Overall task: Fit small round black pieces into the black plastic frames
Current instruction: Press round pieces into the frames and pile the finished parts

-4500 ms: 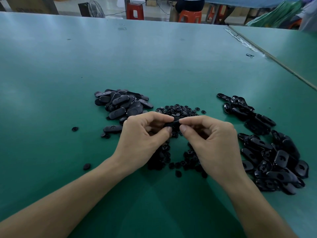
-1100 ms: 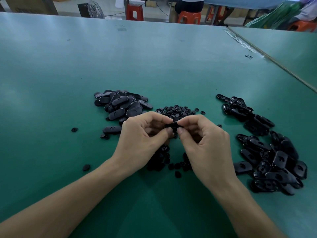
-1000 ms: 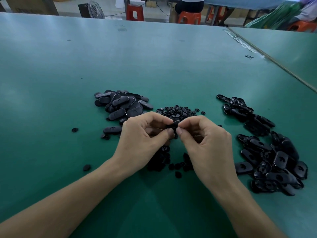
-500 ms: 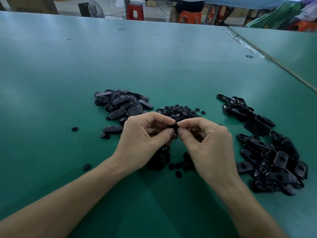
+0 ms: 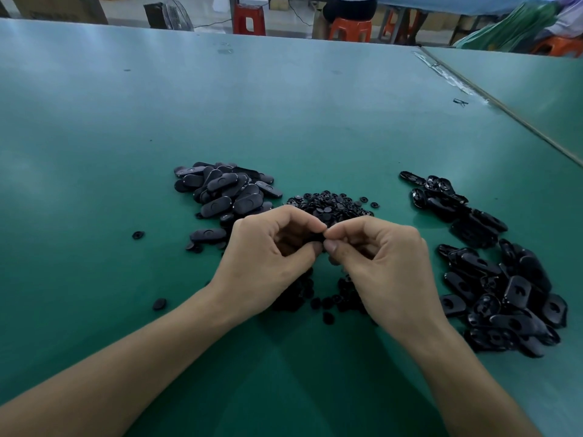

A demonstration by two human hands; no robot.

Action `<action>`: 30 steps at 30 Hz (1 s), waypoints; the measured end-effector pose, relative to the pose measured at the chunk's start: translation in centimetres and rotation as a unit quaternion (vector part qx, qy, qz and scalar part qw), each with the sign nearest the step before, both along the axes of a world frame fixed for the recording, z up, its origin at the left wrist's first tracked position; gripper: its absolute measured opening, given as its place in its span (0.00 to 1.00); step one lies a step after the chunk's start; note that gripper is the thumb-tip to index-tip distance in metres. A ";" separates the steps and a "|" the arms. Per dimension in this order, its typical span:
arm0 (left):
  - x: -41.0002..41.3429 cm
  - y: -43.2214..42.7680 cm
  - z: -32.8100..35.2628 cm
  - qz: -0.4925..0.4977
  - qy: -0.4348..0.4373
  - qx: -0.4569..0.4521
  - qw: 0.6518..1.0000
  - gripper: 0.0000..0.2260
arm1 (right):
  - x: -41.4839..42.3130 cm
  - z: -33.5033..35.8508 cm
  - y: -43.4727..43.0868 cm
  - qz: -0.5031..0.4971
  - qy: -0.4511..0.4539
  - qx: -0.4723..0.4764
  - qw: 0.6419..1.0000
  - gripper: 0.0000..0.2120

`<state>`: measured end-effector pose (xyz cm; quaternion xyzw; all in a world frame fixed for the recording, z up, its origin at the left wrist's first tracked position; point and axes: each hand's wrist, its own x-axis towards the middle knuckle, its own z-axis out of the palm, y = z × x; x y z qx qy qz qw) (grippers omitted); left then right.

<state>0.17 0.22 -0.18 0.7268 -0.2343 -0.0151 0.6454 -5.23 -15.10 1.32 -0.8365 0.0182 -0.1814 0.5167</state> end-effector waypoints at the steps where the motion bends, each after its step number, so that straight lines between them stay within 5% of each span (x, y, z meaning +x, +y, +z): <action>1: 0.0 0.0 0.0 -0.001 -0.004 0.003 1.000 0.12 | 0.0 0.0 0.0 -0.007 -0.002 -0.003 1.000 0.14; 20: 0.0 -0.1 -0.2 0.029 -0.038 0.034 0.998 0.13 | -0.1 0.1 -0.3 -0.002 -0.003 -0.049 0.999 0.11; 30: 0.2 0.1 -0.1 -0.016 0.044 -0.022 0.999 0.14 | 0.3 0.1 -1.9 0.042 0.008 -0.016 0.999 0.12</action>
